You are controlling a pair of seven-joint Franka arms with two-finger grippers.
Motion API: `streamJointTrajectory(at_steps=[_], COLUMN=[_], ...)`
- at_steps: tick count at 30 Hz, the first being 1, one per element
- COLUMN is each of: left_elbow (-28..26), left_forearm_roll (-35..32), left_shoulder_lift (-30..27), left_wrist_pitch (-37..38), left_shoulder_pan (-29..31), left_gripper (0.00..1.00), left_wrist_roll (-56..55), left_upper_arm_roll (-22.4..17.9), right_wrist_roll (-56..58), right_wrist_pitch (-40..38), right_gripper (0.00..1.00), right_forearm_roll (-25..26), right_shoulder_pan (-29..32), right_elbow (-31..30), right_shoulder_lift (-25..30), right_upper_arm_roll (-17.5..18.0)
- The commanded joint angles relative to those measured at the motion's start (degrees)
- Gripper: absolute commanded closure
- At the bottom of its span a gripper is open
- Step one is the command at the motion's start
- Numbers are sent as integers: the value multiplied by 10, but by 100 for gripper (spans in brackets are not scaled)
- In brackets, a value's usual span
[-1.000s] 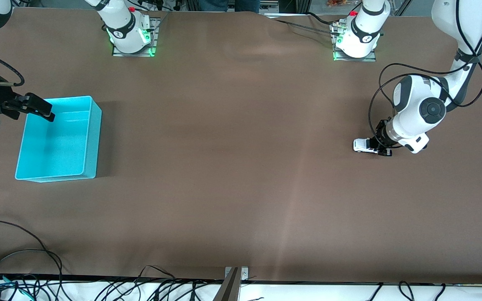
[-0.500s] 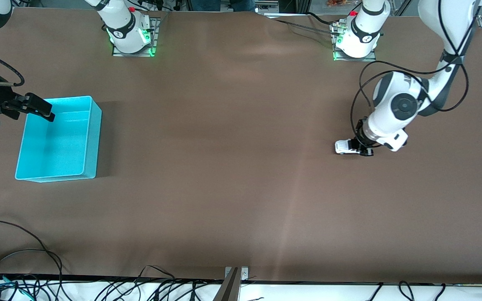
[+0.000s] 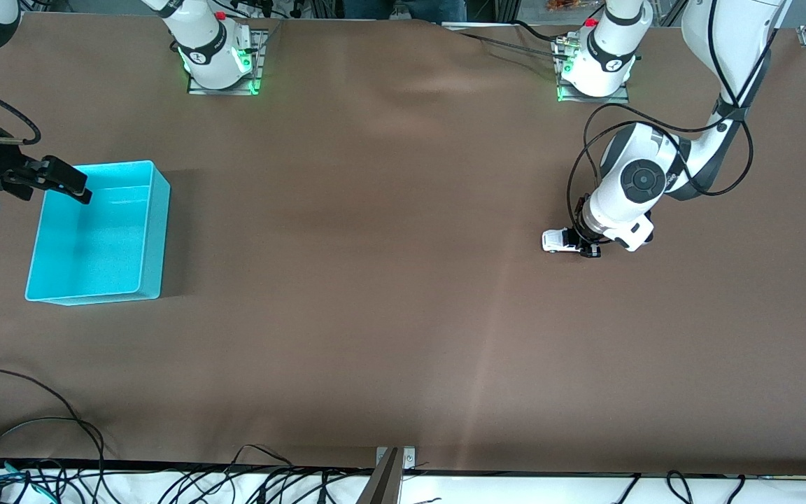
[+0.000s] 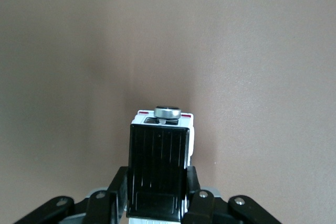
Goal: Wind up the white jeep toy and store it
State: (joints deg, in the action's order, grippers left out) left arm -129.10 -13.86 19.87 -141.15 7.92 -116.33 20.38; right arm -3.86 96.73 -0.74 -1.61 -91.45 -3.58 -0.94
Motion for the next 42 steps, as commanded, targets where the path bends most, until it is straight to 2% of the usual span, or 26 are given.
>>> streamJointTrajectory(at_steps=[1, 21, 34, 42], left_elbow=[5, 6, 8, 10], left_forearm_roll=[-51, -146, -257, -262], left_shoulder_lift=[24, 49, 69, 75], left_wrist_pitch=[-11, -31, -42, -50], left_shoulder_pan=[15, 100, 187, 196], left_gripper=[96, 96, 96, 92], left_wrist_roll=[-8, -7, -8, -7], left_upper_arm_roll=[-5, -6, -5, -6], right_wrist_roll=[-2, -3, -3, -3], right_wrist_pitch=[-2, -2, -2, -1], right_gripper=[0, 0, 0, 0], right_forearm_roll=[-4, -4, -4, -5], right_shoulder_pan=[3, 4, 4, 3], right_elbow=[14, 15, 15, 15], right_shoulder_lift=[-7, -7, -7, -7], right_upper_arm_roll=[2, 2, 1, 2])
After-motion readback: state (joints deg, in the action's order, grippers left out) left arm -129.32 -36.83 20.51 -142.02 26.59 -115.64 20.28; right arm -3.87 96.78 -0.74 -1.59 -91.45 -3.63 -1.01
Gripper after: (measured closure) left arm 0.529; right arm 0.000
